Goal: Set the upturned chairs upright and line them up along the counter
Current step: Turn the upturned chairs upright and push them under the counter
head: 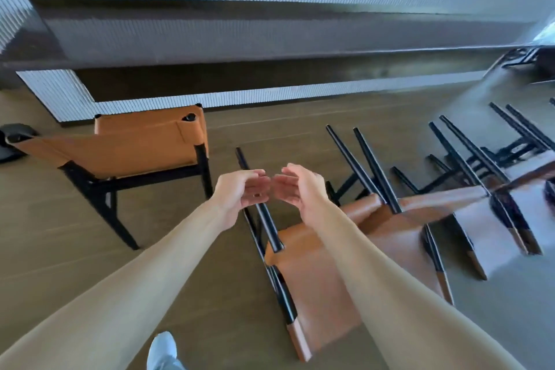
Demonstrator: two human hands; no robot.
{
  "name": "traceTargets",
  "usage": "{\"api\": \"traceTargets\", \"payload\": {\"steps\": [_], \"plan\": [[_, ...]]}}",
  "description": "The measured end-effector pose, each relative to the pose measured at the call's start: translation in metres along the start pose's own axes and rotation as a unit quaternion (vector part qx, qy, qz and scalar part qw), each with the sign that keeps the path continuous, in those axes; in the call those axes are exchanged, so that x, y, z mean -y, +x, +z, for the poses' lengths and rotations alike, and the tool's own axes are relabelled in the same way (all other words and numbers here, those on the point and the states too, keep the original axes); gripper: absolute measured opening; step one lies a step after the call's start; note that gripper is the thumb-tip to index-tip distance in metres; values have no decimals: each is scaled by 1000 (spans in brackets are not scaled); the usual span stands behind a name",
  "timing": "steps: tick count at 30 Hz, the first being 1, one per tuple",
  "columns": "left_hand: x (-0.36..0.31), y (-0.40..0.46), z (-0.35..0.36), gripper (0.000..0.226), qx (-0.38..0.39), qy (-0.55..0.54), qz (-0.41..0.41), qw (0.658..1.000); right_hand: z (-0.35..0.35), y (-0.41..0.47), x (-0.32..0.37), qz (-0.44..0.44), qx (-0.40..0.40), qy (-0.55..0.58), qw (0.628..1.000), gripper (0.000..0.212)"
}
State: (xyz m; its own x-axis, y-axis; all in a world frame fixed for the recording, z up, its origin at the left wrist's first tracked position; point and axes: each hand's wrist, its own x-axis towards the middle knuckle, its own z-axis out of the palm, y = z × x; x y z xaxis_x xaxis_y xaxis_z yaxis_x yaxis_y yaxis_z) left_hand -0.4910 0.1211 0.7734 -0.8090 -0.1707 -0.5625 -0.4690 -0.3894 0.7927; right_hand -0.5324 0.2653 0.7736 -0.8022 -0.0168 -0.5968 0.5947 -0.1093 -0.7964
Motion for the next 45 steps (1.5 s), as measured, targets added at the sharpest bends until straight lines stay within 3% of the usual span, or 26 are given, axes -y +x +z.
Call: {"api": "traceTargets", "payload": {"steps": [5,8,17,26,32,39,45], "plan": [[74,-93,135,26,12,-35,-16,999,-176,-69,3,-21,9,24,999,21],[96,-126,197,18,12,-48,-31,998,-245,-91,20,-23,-11,49,998,21],[133,-103,306,28,-10,-110,-30,993,-343,-65,27,-14,-9,36,999,22],[246,-91,341,22,-105,-186,-140,967,-436,-16,-25,95,-10,-32,995,27],[288,-100,343,30,-159,-244,-126,948,-465,2,-37,124,20,-75,989,22],[373,-92,339,42,-251,-243,-132,928,-500,48,-125,202,80,-130,968,21],[489,-56,317,46,-308,-238,-172,905,-536,115,-234,266,104,-119,951,24]]}}
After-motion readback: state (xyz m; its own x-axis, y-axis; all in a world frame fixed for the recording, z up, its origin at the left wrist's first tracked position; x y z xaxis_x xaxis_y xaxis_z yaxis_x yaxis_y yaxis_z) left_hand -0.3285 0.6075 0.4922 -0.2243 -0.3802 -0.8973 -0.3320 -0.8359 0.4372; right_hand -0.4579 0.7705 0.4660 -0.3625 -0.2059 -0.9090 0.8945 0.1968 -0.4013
